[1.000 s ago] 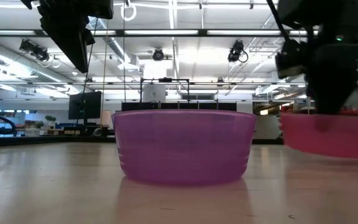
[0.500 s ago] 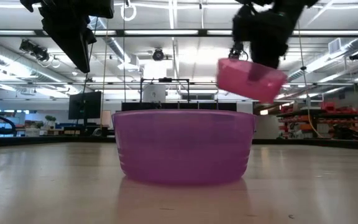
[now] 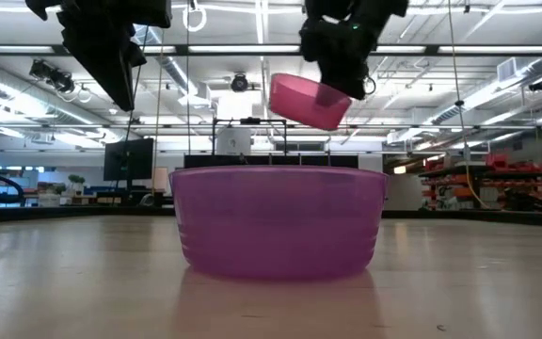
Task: Nest bowls inside each other
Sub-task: Stack the pink bowl on top of the green bowl
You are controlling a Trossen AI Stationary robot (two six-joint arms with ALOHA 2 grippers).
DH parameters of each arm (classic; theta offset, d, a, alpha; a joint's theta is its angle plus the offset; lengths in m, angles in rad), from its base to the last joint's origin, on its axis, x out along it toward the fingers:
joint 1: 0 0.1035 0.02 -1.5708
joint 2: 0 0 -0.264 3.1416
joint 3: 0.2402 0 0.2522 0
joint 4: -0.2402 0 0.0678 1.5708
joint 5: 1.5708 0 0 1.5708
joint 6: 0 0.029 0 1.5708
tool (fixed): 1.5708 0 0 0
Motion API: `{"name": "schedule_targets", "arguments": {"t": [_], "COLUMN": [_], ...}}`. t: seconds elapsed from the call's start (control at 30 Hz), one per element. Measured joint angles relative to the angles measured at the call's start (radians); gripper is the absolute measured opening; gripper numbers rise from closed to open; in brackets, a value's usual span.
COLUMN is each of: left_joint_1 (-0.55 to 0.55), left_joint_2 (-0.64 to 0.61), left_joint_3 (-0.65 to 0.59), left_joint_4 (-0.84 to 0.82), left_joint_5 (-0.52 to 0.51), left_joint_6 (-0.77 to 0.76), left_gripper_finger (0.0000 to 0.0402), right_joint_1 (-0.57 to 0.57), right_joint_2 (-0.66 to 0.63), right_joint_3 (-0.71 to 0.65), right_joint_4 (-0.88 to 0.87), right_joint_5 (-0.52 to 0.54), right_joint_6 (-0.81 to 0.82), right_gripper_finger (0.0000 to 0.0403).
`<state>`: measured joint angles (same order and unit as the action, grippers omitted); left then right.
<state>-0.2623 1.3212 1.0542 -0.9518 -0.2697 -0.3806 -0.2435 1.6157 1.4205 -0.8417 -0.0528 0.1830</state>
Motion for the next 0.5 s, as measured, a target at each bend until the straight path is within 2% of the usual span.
{"name": "schedule_targets", "arguments": {"t": [0.2, 0.5], "left_joint_1": [0.002, 0.002], "left_joint_2": [0.000, 0.000], "left_joint_3": [0.000, 0.000], "left_joint_4": [-0.035, -0.049], "left_joint_5": [-0.018, -0.052], "left_joint_6": [0.000, -0.001], "left_gripper_finger": [0.0048, 0.0040], "right_joint_1": [-0.006, -0.001], "right_joint_2": [0.128, 0.265], "right_joint_3": [0.115, 0.209], "right_joint_4": [-0.064, -0.080], "right_joint_5": [-0.012, -0.086], "right_joint_6": [-0.024, -0.052], "right_gripper_finger": [0.0000, 0.0000]}}
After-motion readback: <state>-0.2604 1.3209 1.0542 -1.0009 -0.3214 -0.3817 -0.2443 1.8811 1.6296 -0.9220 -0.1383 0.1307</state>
